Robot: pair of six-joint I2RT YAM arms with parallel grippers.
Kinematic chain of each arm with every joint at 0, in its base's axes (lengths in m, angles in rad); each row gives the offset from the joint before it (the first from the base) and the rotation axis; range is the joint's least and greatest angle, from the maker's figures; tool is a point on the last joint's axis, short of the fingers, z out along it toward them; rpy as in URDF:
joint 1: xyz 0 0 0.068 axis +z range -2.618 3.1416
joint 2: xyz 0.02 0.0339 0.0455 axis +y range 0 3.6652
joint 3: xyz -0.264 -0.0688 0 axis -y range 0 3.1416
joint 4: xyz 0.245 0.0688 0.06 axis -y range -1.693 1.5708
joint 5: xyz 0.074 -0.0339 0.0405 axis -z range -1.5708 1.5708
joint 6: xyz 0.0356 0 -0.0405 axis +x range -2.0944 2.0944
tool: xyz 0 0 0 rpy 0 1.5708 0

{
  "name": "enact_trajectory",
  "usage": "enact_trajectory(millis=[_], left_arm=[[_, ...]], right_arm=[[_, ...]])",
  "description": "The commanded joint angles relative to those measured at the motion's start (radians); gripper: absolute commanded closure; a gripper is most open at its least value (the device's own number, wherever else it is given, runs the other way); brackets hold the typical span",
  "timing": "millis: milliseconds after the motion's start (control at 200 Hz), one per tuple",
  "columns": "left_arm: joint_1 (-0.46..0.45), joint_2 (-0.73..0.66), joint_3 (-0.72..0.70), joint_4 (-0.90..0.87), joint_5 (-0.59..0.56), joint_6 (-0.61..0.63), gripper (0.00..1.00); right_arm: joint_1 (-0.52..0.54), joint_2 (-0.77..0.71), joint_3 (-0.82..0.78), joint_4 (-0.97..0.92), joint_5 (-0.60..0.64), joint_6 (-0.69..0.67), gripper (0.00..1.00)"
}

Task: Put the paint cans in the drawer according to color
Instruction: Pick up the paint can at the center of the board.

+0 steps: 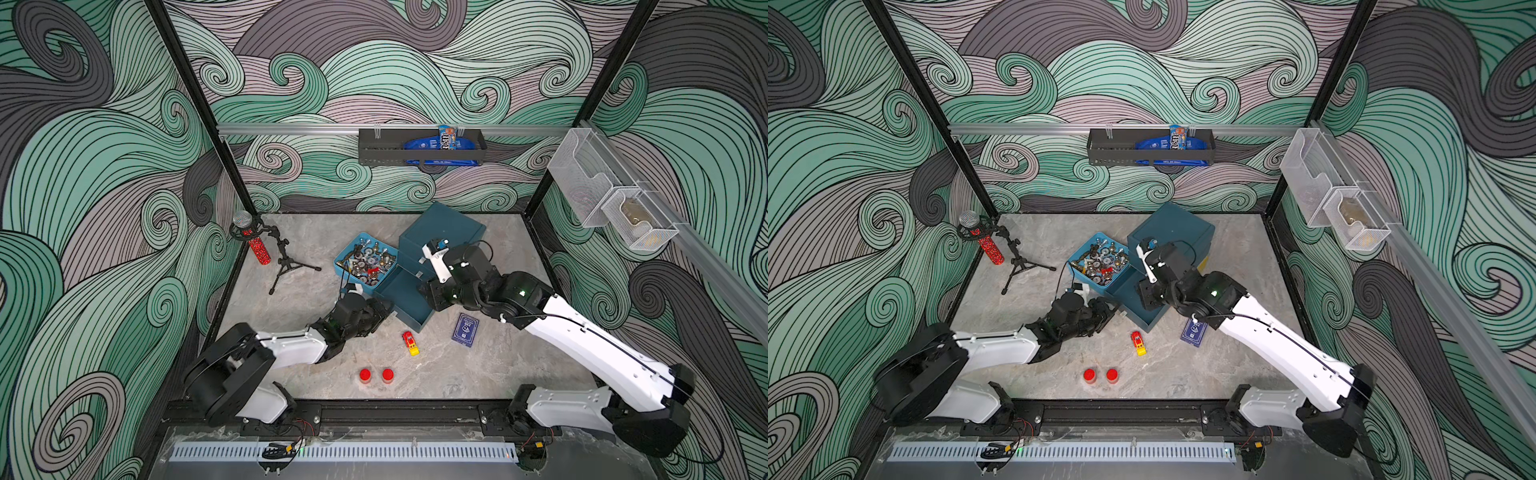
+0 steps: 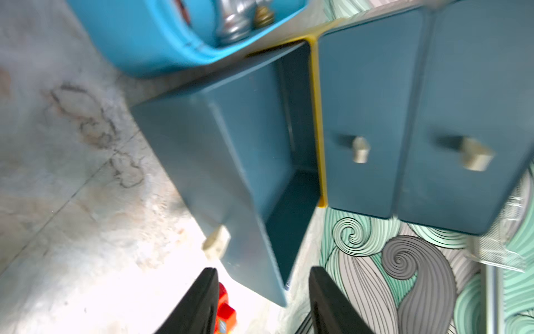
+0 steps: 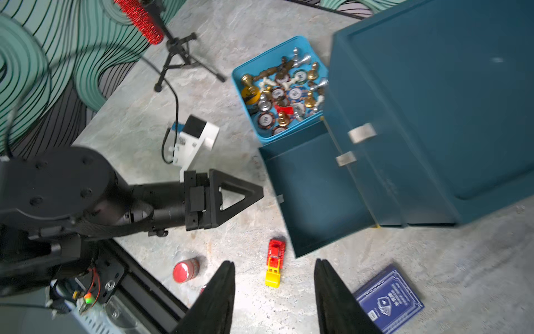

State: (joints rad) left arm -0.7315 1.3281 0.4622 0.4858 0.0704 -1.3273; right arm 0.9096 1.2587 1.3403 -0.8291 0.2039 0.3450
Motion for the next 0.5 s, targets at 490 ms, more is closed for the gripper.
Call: enact_trajectory(millis=[490], left_arm=[[0.232,-0.725,0.18,-1.007,-0.115,0.2,0.44]], right_arm=[[0.402,0.415,-0.219,0.116,-0.109,-0.068,0.27]])
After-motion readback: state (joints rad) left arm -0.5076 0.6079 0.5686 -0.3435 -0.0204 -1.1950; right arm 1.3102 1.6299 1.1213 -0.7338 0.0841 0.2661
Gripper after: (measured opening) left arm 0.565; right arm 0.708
